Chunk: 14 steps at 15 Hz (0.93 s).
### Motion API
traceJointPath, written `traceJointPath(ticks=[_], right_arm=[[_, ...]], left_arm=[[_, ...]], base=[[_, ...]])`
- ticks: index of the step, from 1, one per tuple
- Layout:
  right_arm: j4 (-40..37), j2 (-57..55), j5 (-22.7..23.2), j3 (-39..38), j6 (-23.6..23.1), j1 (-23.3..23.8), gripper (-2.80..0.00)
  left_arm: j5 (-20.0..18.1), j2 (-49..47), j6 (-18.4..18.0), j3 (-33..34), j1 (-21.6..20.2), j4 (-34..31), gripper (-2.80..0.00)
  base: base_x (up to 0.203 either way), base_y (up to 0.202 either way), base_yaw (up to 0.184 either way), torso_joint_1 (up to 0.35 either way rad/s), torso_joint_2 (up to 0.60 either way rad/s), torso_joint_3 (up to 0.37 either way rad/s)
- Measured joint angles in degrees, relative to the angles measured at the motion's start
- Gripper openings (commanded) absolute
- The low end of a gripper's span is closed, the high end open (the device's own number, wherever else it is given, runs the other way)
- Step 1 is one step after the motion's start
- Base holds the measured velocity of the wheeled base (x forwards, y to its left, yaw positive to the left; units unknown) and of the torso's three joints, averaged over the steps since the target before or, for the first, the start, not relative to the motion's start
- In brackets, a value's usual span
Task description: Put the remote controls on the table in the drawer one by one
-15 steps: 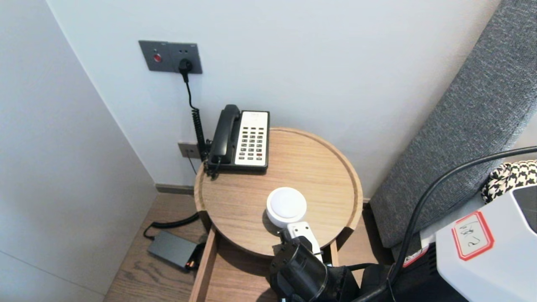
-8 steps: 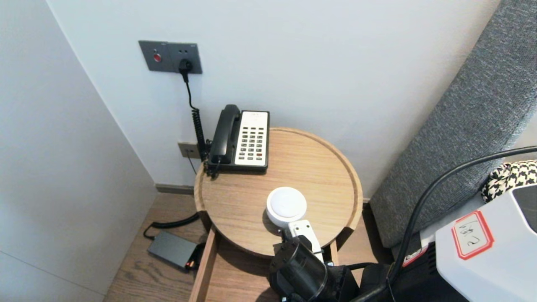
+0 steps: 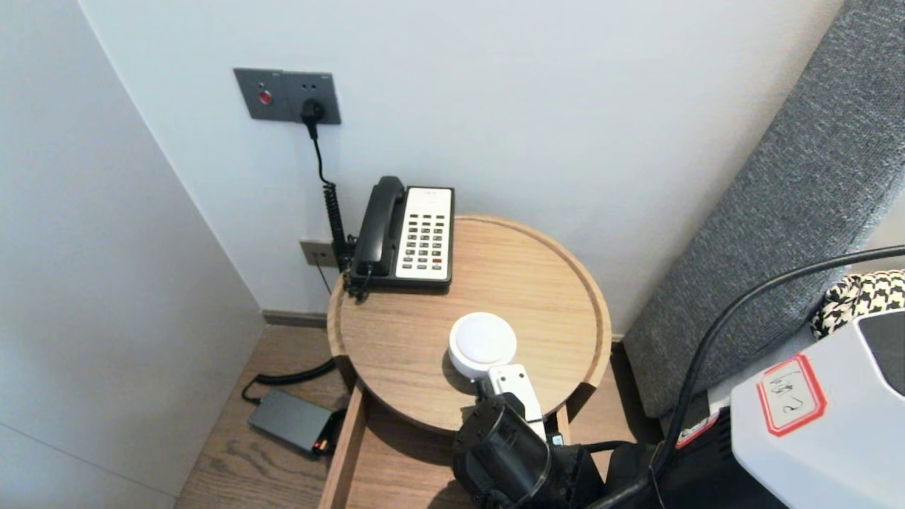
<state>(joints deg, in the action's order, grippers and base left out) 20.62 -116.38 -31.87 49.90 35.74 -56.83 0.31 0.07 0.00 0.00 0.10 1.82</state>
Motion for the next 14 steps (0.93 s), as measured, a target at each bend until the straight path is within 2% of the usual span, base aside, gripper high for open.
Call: traceJointPath(ticks=[3, 14], right_arm=[[5.1, -0.7, -0.1, -2.2, -0.7, 0.4, -2.8], [5.2, 3.1, -0.4, -6.6, -0.9, -0.6, -2.8]], left_arm=[[0.0, 0.0, 0.0, 0.0, 0.0, 0.0, -2.8], [0.0, 0.0, 0.0, 0.0, 0.0, 0.0, -2.8]], base=[[0.0, 0.0, 0.0, 0.0, 0.0, 0.0], [0.0, 0.0, 0.0, 0.0, 0.0, 0.0]])
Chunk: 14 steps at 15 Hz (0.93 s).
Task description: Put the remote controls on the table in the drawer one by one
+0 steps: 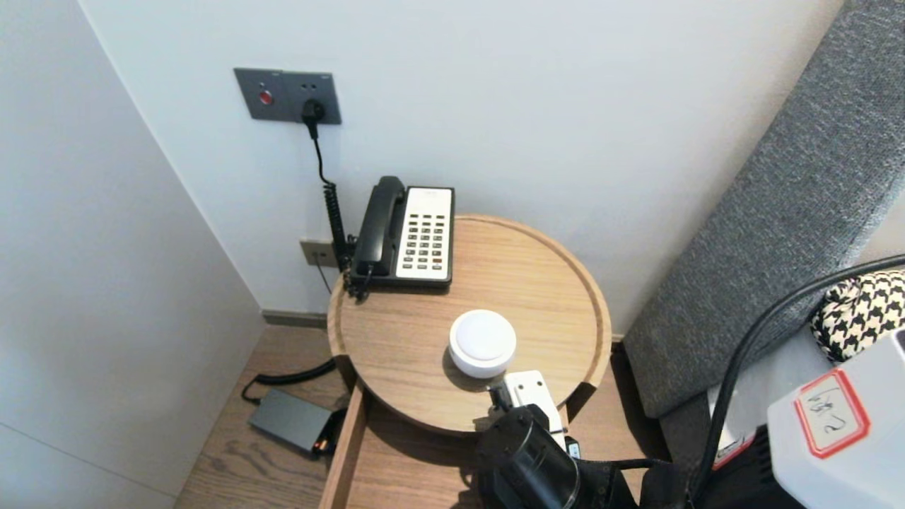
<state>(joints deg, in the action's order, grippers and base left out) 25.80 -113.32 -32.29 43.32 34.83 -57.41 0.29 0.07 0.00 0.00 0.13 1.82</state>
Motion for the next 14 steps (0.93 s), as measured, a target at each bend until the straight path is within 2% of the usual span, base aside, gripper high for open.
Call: traceJointPath(ticks=[7, 14], right_arm=[[0.2, 0.5, 0.4, -0.4, 0.0, -2.9, -2.8], [0.2, -1.6, 0.5, 0.1, -2.4, -4.7, -2.8]], left_arm=[[0.0, 0.0, 0.0, 0.0, 0.0, 0.0, -2.8], [0.0, 0.0, 0.0, 0.0, 0.0, 0.0, -2.8]], base=[[0.0, 0.0, 0.0, 0.0, 0.0, 0.0], [0.0, 0.0, 0.0, 0.0, 0.0, 0.0]])
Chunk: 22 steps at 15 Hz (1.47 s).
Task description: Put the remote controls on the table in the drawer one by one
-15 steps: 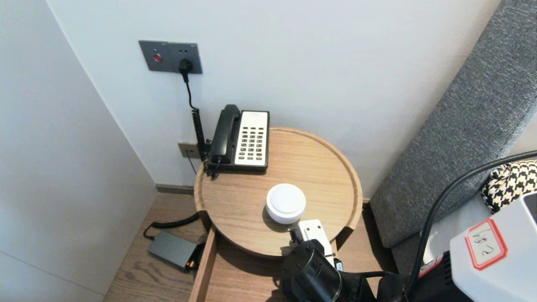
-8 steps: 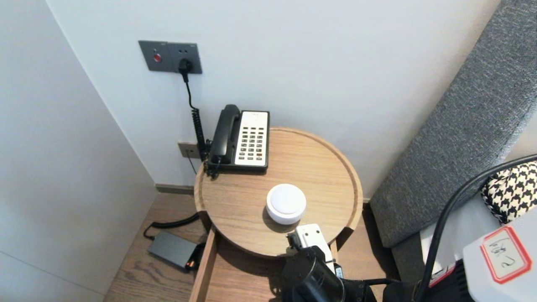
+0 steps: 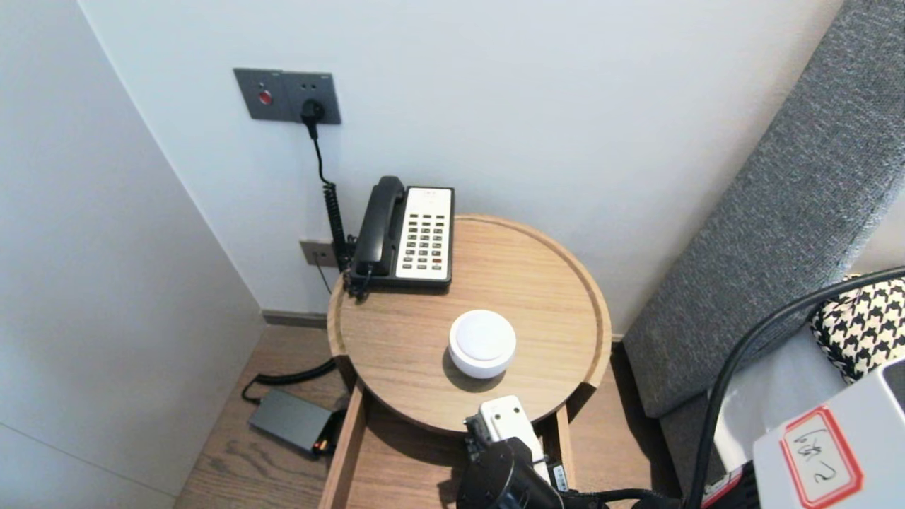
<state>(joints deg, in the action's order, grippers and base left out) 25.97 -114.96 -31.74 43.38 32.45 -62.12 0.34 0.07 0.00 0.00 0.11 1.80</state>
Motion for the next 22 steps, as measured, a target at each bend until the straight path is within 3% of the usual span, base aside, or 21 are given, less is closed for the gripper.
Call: traceJointPath(ticks=[20, 21, 22], right_arm=[[0.2, -3.5, 0.8, 0.6, -0.5, -0.7, -2.8], [0.2, -3.5, 0.8, 0.6, -0.5, -0.7, 0.0], [0.1, -3.5, 0.7, 0.6, -0.5, -0.7, 0.0]], left_arm=[[0.0, 0.0, 0.0, 0.0, 0.0, 0.0, -2.8], [0.0, 0.0, 0.0, 0.0, 0.0, 0.0, -2.8], [0.0, 0.0, 0.0, 0.0, 0.0, 0.0, -2.8]], base=[[0.0, 0.0, 0.0, 0.0, 0.0, 0.0], [0.0, 0.0, 0.0, 0.0, 0.0, 0.0], [0.0, 0.0, 0.0, 0.0, 0.0, 0.0]])
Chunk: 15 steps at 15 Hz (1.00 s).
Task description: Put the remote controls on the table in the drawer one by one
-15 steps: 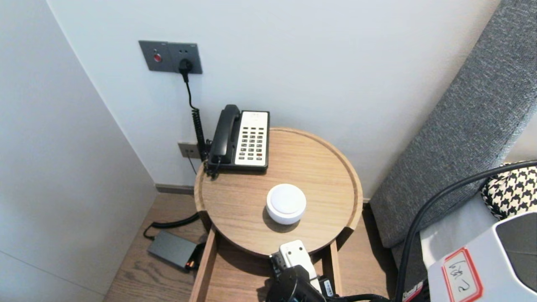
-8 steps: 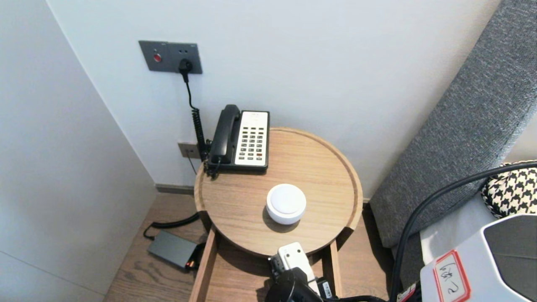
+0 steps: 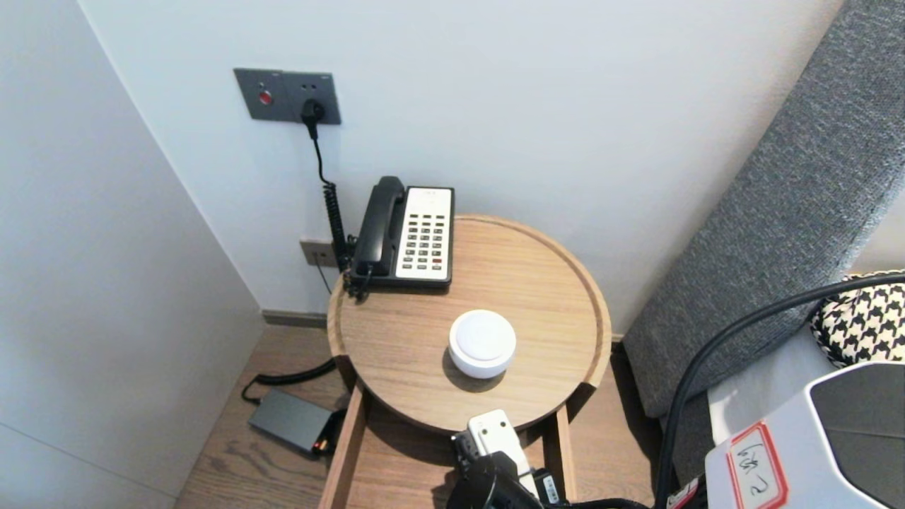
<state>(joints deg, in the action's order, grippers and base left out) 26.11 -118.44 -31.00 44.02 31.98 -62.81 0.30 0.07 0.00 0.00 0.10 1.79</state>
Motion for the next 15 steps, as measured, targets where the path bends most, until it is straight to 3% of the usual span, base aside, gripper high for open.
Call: traceJointPath(ticks=[9, 15], right_arm=[[-0.3, 1.6, 0.0, -0.3, -0.5, 0.0, 0.0], [-3.5, 11.1, 0.2, -2.0, -2.6, -0.6, 0.0]], left_arm=[[0.0, 0.0, 0.0, 0.0, 0.0, 0.0, -2.8], [0.0, 0.0, 0.0, 0.0, 0.0, 0.0, -2.8]], base=[[0.0, 0.0, 0.0, 0.0, 0.0, 0.0], [0.0, 0.0, 0.0, 0.0, 0.0, 0.0]])
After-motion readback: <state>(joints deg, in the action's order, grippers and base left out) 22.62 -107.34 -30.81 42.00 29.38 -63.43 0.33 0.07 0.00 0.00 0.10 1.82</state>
